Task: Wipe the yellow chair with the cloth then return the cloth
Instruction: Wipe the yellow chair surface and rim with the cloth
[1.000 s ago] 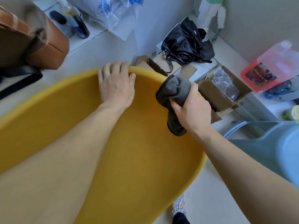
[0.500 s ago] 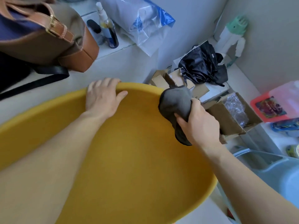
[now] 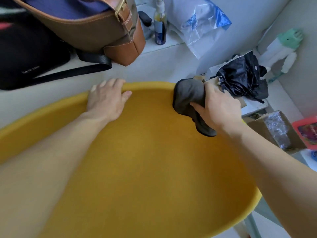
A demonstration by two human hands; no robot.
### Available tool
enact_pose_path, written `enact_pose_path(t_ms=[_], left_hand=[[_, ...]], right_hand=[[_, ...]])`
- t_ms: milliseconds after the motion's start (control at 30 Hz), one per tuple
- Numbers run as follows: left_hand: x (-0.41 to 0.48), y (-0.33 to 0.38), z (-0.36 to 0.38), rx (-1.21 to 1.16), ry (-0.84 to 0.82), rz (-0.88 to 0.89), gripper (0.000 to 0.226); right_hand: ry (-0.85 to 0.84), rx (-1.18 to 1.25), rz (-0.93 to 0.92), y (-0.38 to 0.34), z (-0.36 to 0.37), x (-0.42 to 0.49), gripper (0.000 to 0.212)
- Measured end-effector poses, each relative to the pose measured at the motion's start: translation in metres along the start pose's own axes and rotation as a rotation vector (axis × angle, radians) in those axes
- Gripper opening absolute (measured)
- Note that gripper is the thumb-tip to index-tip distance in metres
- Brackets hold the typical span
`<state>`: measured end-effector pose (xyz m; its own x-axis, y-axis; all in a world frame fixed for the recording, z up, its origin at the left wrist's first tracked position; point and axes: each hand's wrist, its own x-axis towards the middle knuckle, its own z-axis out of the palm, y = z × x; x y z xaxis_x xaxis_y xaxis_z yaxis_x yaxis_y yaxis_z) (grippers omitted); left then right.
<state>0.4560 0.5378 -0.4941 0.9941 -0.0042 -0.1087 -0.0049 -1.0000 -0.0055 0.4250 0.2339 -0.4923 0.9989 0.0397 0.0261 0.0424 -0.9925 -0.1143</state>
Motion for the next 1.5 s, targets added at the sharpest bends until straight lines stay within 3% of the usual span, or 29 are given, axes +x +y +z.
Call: enact_pose_path(t_ms=[67, 233, 300, 400, 467, 600, 667, 767, 833, 900, 1067, 1167, 1300, 1367, 1500], left_hand=[[0.002, -0.001, 0.005, -0.038, -0.003, 0.007, 0.044], [0.004, -0.007, -0.002, -0.082, -0.031, 0.068, 0.034], [-0.004, -0.037, -0.005, -0.111, -0.091, 0.04, 0.041], [-0.027, -0.088, -0.001, -0.054, -0.036, -0.071, 0.047], [-0.035, -0.102, 0.005, -0.06, -0.026, -0.125, 0.046], [-0.031, -0.094, 0.005, -0.078, -0.021, -0.101, 0.039], [-0.033, -0.106, 0.0, -0.093, -0.056, -0.07, 0.039], [-0.052, -0.152, -0.004, -0.166, -0.135, -0.157, 0.047], [-0.074, -0.183, 0.0, -0.09, -0.109, -0.23, 0.046], [-0.086, -0.192, 0.006, -0.075, -0.099, -0.259, 0.044], [-0.082, -0.198, 0.005, -0.154, -0.081, -0.216, 0.037], [-0.126, -0.248, 0.007, -0.207, -0.088, -0.337, 0.042], [-0.184, -0.292, 0.012, -0.209, -0.088, -0.467, 0.041], [-0.185, -0.292, 0.014, -0.218, -0.069, -0.458, 0.04], [-0.186, -0.297, 0.014, -0.221, -0.057, -0.49, 0.029]], right_hand=[[0.022, 0.013, -0.032, -0.03, 0.004, 0.019, 0.047], [-0.041, 0.017, -0.421, -0.141, 0.026, 0.058, 0.054], [-0.033, -0.01, -0.412, -0.125, 0.027, 0.059, 0.056], [0.046, -0.039, -0.274, -0.083, 0.023, 0.047, 0.06], [0.08, -0.03, -0.192, -0.104, 0.027, 0.048, 0.059], [-0.018, 0.029, -0.446, -0.213, 0.045, 0.056, 0.061], [-0.027, 0.037, -0.566, -0.234, 0.046, 0.058, 0.061], [-0.016, 0.028, -0.57, -0.198, 0.04, 0.061, 0.062], [0.023, -0.028, -0.463, -0.178, 0.038, 0.058, 0.063], [0.056, -0.022, -0.392, -0.203, 0.042, 0.053, 0.063], [-0.087, 0.019, -0.687, -0.338, 0.051, 0.036, 0.07], [-0.055, -0.006, -0.745, -0.324, 0.05, 0.043, 0.067], [-0.04, -0.037, -0.627, -0.315, 0.046, 0.039, 0.066], [-0.051, -0.011, -0.656, -0.367, 0.049, 0.022, 0.065], [-0.181, 0.013, -0.954, -0.474, 0.061, -0.024, 0.068]])
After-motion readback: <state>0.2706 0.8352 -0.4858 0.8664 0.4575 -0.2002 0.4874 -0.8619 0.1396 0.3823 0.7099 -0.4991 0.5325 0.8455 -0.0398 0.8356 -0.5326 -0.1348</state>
